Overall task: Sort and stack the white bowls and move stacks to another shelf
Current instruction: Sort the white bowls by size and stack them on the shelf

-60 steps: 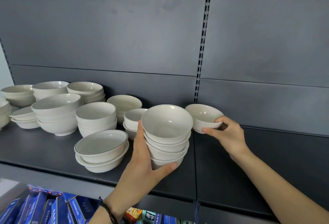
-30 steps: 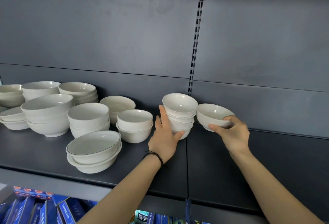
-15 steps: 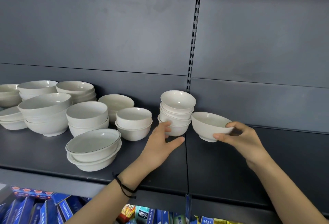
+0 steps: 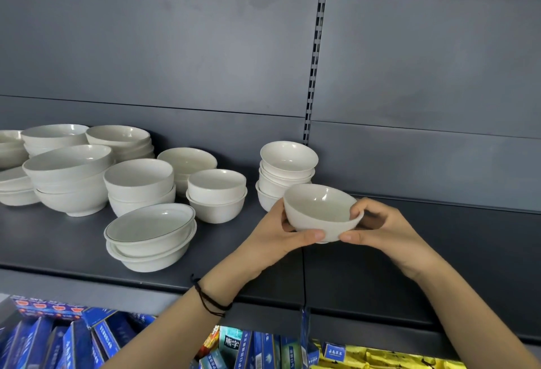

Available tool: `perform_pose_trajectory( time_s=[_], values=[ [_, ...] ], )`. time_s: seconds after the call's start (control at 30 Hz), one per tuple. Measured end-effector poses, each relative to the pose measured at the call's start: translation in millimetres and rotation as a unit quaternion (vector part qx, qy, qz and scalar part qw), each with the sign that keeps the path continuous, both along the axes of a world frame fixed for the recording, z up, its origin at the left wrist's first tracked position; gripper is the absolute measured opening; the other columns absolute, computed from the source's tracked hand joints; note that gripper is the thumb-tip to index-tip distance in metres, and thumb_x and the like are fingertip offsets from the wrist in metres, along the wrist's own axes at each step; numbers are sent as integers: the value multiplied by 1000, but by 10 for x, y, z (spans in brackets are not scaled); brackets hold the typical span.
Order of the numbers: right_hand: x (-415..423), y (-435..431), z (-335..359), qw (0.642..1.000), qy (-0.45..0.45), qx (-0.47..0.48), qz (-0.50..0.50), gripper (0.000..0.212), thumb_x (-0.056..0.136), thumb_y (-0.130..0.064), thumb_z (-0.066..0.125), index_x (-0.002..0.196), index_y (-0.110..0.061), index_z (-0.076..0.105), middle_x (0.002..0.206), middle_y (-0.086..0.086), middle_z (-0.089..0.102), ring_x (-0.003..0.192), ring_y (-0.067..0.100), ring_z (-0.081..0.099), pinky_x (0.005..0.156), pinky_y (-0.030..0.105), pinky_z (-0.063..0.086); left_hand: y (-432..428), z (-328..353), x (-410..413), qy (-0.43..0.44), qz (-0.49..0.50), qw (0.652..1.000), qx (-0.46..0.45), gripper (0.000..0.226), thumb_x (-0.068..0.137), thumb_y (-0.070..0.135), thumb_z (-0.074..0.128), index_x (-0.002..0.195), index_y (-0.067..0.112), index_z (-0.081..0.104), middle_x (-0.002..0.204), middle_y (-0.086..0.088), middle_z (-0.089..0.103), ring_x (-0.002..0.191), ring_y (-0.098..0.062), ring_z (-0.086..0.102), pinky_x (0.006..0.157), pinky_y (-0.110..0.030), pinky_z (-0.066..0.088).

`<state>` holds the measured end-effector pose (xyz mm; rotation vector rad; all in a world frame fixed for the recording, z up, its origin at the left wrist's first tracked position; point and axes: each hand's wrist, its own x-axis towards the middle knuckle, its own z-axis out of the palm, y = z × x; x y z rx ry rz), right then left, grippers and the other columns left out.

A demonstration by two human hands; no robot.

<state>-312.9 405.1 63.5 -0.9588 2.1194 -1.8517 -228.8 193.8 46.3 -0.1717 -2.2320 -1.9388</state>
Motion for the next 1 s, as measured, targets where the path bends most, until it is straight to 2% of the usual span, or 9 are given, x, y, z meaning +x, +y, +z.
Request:
perform_pose_trajectory(
  time_s=[0.1,0.17,0.27,0.4,0.53,0.7,0.83,0.9,1.0],
  values=[
    [37,-50,-19,1000,-8,-8,19,45,48,-18,91,89,-18,71,103,0,75,94,17,72,75,23,57,-76,-6,64,22,20,1000,8,56,77,6,79,121,29,55,119,10,67,109,-3,64,82,-15,51],
    [69,-96,-30,1000,-7,-5,29,62,53,-5,94,108,-21,70,114,-2,74,102,17,71,78,23,57,-131,-16,140,22,38,999,7,56,74,7,82,119,27,56,118,8,69,110,-6,65,84,-17,52],
    [126,-196,-40,999,-2,11,50,73,61,2,84,126,-23,63,119,-9,72,108,12,70,80,22,57,-242,-67,253,27,51,998,-25,56,68,14,87,113,32,58,108,19,72,107,-2,65,83,-16,52],
    [142,-365,-66,995,12,72,74,78,66,13,81,130,-28,59,118,-15,72,111,5,67,84,18,55,-429,-106,364,1,78,994,-77,76,54,41,88,120,39,52,117,17,68,109,2,62,89,-17,51],
    [124,-521,-103,991,13,106,82,91,64,13,84,142,-20,51,122,-7,72,114,8,66,91,18,53,-559,-76,452,0,92,987,-134,73,65,26,90,121,45,47,120,21,64,112,6,58,94,-14,47],
    [110,-624,-118,989,17,112,98,89,65,11,84,142,-21,50,121,-10,72,116,7,65,94,19,52,-631,-86,564,-15,97,987,-127,82,66,31,88,135,37,44,127,19,62,118,4,56,107,-27,44],
    [128,-640,-156,988,8,107,113,90,67,12,81,143,-22,47,125,-12,69,118,5,63,93,18,51,-670,-48,662,-22,69,987,-141,83,70,41,82,140,41,37,130,22,59,123,2,53,110,-32,40],
    [145,-640,-172,988,7,101,118,94,68,10,81,146,-26,42,130,-16,66,120,2,61,91,15,51,-718,17,748,-31,56,988,-140,77,71,45,77,139,39,42,129,19,62,122,-1,55,110,-33,41],
    [164,-666,-173,988,-5,94,121,103,71,9,79,147,-37,27,132,-24,59,116,-6,60,86,11,51,-776,131,868,-15,62,988,-139,63,70,45,73,131,37,54,125,19,65,117,-2,60,104,-25,45]
  ],
)
